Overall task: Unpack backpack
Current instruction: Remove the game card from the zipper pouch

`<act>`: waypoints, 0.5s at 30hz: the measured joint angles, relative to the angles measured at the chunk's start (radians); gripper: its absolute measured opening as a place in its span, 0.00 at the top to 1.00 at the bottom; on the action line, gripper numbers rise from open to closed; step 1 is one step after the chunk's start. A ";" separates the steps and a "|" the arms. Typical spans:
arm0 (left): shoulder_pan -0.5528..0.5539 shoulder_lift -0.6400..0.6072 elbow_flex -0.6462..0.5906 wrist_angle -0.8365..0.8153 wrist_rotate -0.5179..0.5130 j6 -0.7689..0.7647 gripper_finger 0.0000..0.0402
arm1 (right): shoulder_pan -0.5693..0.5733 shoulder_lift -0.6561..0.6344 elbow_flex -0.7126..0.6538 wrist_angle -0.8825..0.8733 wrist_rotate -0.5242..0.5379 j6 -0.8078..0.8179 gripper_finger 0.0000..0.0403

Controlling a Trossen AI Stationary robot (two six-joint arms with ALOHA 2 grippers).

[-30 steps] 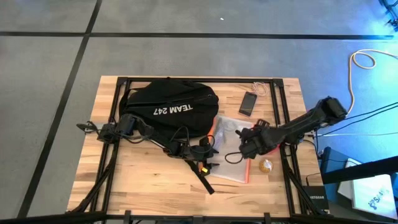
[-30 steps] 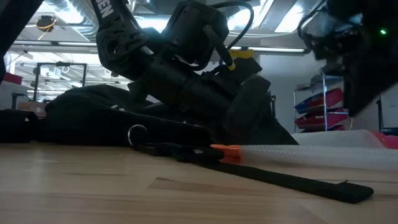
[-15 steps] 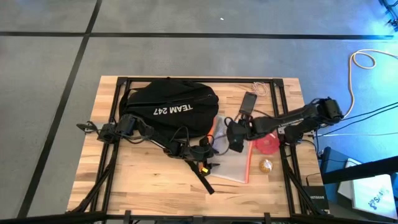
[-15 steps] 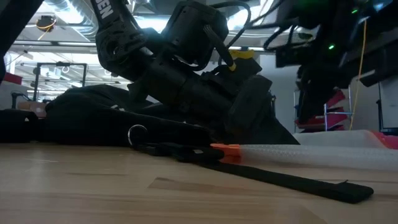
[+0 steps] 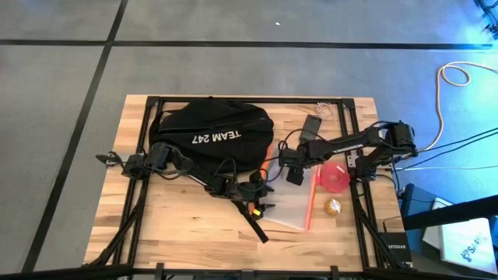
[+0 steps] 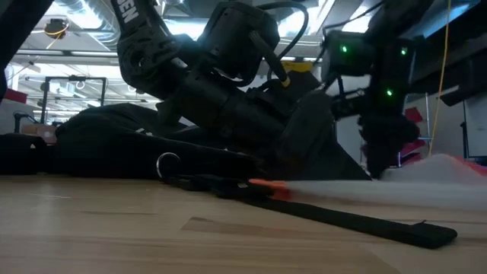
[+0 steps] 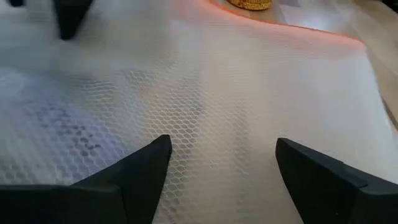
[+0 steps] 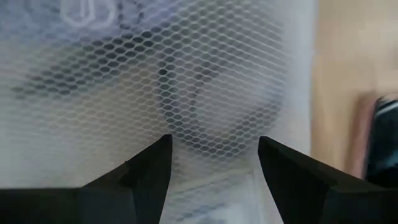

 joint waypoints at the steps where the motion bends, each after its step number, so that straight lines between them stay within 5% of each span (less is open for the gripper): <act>1: 0.001 0.000 0.000 -0.001 0.000 0.004 0.30 | 0.002 0.001 -0.007 -0.004 -0.002 0.001 0.45; 15: 0.004 0.000 0.000 -0.005 -0.009 -0.005 0.30 | 0.002 -0.136 -0.043 -0.226 -0.040 0.067 0.45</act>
